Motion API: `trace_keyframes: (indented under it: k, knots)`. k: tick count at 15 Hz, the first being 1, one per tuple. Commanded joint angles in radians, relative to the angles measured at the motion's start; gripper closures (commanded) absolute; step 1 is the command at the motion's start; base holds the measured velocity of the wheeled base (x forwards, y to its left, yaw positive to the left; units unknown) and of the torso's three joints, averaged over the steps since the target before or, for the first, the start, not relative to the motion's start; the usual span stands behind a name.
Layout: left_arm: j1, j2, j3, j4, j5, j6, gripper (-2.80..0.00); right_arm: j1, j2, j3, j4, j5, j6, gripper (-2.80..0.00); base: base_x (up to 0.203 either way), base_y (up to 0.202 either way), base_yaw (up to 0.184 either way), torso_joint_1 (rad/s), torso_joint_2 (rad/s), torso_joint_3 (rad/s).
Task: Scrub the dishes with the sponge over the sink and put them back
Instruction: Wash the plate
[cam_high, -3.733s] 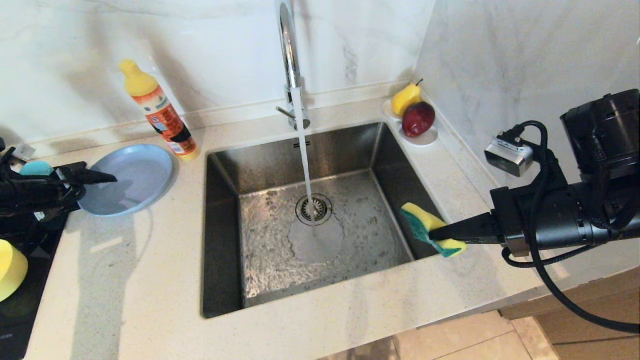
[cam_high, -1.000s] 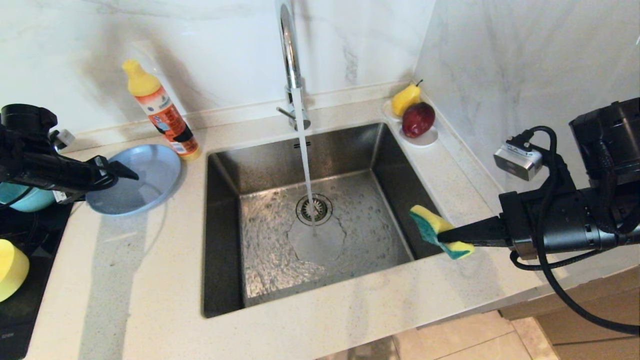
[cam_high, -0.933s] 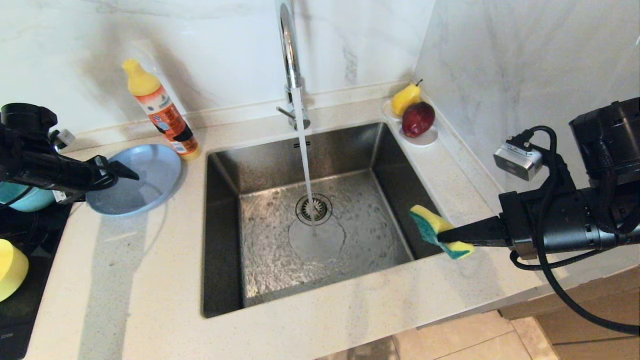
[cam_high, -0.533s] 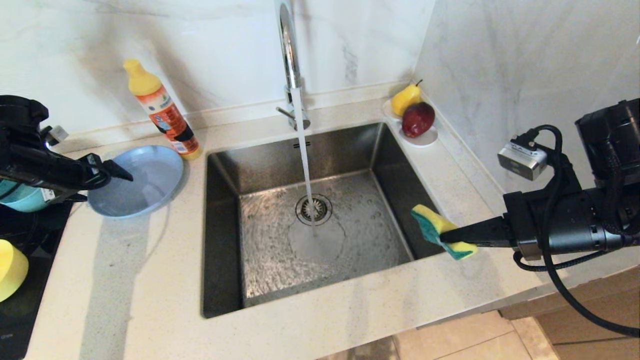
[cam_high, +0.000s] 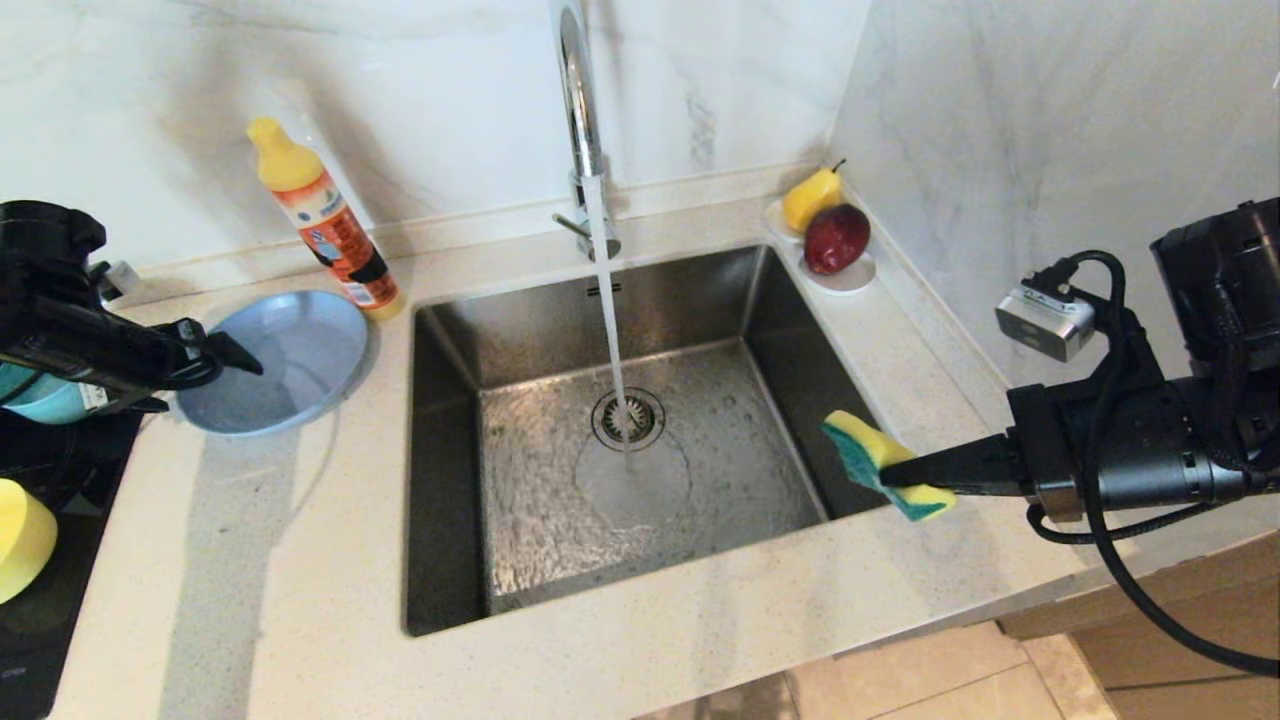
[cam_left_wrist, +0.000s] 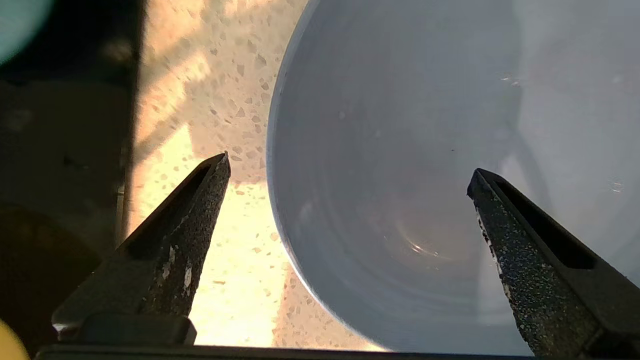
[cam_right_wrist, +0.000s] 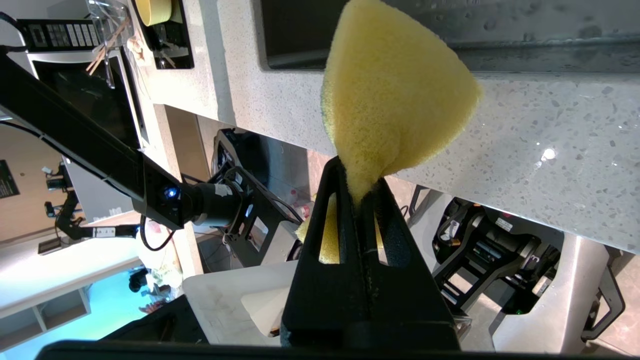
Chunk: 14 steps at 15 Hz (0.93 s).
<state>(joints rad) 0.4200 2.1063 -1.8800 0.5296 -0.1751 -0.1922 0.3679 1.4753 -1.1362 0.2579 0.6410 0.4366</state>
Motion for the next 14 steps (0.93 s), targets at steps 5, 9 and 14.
trace_keyframes:
  k: [5, 9, 14]
  knots:
    - [0.000, 0.027, 0.001, 0.001, -0.032, -0.018, -2.80, 0.000, 0.008, 0.001, 0.001, 0.003, 0.001, 0.00, 0.000, 0.000, 0.000, 0.000, 0.00, 0.000]
    - [0.000, 0.023, 0.001, 0.000, -0.034, -0.018, -2.80, 0.000, 0.000, 0.001, 0.001, 0.003, 0.002, 0.00, 0.000, 0.000, 0.000, 0.000, 0.00, 0.000]
    - [0.002, 0.027, 0.001, -0.006, -0.043, -0.021, -2.80, 0.000, -0.001, 0.001, 0.001, 0.003, 0.001, 0.00, 0.000, 0.000, 0.000, 0.000, 0.00, 0.000]
